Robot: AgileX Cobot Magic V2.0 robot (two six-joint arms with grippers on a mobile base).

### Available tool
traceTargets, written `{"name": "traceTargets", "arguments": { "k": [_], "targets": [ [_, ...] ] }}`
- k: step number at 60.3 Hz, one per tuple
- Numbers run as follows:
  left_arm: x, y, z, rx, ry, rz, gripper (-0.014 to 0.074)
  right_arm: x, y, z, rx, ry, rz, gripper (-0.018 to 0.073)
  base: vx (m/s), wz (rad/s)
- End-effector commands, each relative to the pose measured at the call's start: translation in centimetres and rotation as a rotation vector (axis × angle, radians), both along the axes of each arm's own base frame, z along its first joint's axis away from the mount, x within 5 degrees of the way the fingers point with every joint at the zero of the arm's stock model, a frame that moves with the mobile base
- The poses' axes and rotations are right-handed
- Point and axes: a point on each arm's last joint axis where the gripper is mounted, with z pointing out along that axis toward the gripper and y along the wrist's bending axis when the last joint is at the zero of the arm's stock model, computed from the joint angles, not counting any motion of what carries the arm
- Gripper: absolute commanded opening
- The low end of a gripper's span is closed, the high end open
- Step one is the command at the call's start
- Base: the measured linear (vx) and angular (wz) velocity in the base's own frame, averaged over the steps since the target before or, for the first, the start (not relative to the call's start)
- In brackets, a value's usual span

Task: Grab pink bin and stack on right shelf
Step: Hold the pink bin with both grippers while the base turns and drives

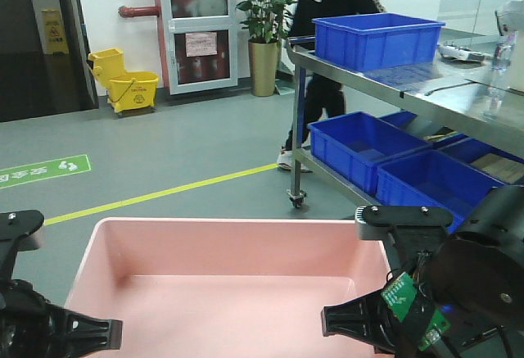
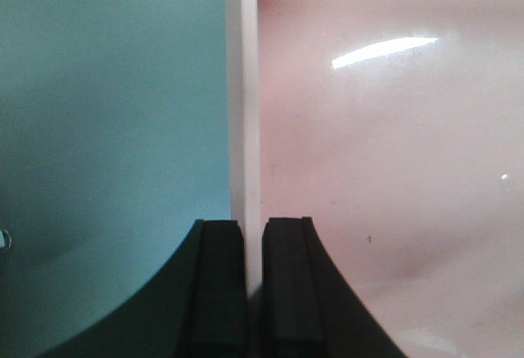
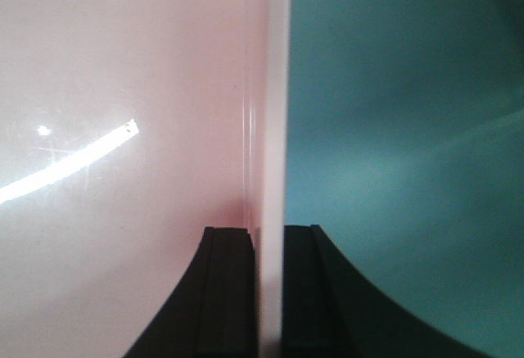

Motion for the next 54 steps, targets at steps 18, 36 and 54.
{"name": "traceTargets", "arguments": {
  "k": [18,36,54],
  "targets": [
    [-0.04,0.41,1.99,-0.012,-0.112,-0.008,0.0172,0.10,-1.15,1.82,-0.051,-0.095,-0.001,0.0029,0.36,0.09],
    [-0.04,0.41,1.99,-0.012,-0.112,-0.008,0.0172,0.10,-1.16,1.82,-0.051,-0.094,-0.001,0.0029,0.39,0.02],
    [-0.04,0.41,1.99,-0.012,-0.112,-0.008,0.0174,0.10,-1.16,1.82,-0.051,-0.094,-0.001,0.0029,0.40,-0.01]
  ]
}}
